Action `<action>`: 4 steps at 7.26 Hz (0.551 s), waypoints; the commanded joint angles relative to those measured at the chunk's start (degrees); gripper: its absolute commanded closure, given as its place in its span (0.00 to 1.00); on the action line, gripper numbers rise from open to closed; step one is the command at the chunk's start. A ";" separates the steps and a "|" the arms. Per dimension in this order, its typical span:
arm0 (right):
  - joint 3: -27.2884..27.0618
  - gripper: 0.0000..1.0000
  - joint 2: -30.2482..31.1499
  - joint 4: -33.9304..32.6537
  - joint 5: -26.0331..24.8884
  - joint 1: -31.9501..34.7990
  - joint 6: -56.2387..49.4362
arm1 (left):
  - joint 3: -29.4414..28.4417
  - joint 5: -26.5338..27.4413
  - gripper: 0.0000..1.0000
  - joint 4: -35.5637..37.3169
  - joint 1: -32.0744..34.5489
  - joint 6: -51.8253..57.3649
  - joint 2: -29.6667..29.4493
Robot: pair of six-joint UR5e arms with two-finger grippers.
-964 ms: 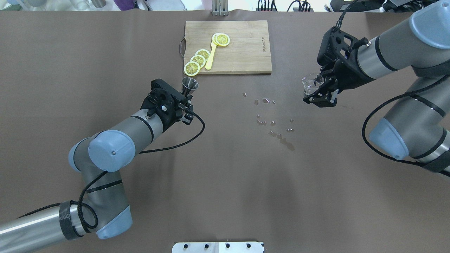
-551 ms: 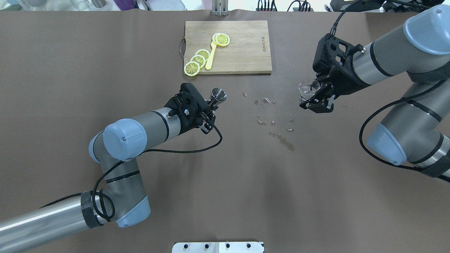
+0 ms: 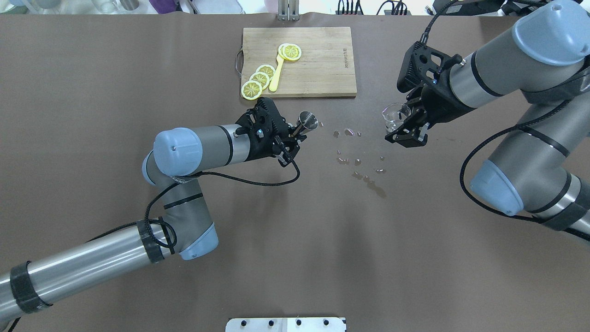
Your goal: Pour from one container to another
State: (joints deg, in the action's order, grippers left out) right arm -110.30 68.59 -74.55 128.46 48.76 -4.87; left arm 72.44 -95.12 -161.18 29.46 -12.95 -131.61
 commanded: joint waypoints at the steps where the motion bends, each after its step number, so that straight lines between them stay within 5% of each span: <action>1: -0.09 1.00 -2.91 -5.39 -0.31 -0.94 -3.20 | -6.51 -4.61 1.00 -5.53 0.60 0.21 -4.60; 4: 0.00 1.00 -5.74 -12.35 -3.83 -2.27 -9.89 | -12.66 -9.10 1.00 -11.15 0.60 0.56 -8.38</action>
State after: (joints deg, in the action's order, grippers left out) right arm -110.34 63.89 -84.18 125.43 46.76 -13.18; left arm 62.37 -102.60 -169.95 30.04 -12.59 -138.43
